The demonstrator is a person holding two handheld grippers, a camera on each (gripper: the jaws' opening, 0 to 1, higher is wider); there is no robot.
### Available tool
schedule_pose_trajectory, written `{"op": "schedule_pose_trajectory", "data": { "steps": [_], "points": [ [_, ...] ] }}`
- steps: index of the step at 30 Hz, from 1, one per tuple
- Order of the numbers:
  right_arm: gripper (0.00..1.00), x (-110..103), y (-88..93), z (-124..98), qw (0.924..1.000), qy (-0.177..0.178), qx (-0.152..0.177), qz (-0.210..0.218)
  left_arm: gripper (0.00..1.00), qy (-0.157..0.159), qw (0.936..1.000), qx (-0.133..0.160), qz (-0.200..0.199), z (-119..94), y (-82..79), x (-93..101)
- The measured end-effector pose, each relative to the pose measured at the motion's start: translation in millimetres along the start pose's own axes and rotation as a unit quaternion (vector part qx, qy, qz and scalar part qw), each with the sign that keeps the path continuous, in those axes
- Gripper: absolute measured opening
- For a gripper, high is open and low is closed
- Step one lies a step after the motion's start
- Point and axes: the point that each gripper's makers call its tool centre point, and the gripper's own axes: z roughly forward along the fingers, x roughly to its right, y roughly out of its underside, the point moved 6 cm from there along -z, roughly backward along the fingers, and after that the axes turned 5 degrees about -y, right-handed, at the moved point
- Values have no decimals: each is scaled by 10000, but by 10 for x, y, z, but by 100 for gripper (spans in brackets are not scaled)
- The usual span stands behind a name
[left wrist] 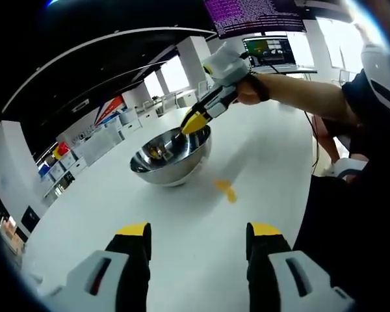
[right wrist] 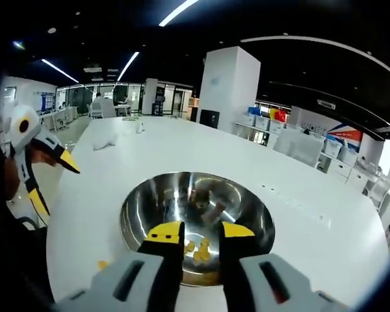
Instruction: Pick up the QQ candy scattered on the table and place it into the stainless steel bowl on the table
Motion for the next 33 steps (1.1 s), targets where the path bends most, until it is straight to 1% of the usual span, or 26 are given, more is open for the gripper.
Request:
{"op": "schedule_pose_trajectory", "data": {
  "steps": [4,8,14,18,20,23,28,30,32,33],
  "points": [
    [19,-32,-99,-89,9999,28,160,-57,59,0,10000,-2,4,-1,-3,3],
    [19,-111,-205,-194,9992,36,355,-174,59,-1,10000,5,13,-8,-9,3],
    [19,-346,-296,-347,9980,-113,537,-328,59,-20,10000,11,5,-15,-10,-2],
    [19,-489,-353,-489,9964,-179,754,-343,59,-23,10000,4,6,-13,-4,-2],
    [19,-553,-354,-547,9956,-207,843,-364,59,-23,10000,2,-1,-12,-2,-1],
    [19,-649,-309,-604,9951,-283,887,-334,59,-28,10000,4,-12,-14,1,-2],
    [18,-790,-152,-633,9953,-307,860,-328,59,-40,10000,6,-23,-21,7,-1],
    [17,-849,-44,-623,9954,-346,859,-253,59,-52,10000,6,-38,-18,11,0],
    [16,-935,107,-597,9958,-431,804,-12,59,-47,10000,3,-52,-11,19,3],
    [16,-971,171,-585,9960,-479,750,-31,59,-47,10000,0,-53,-8,21,4]
  ]
}}
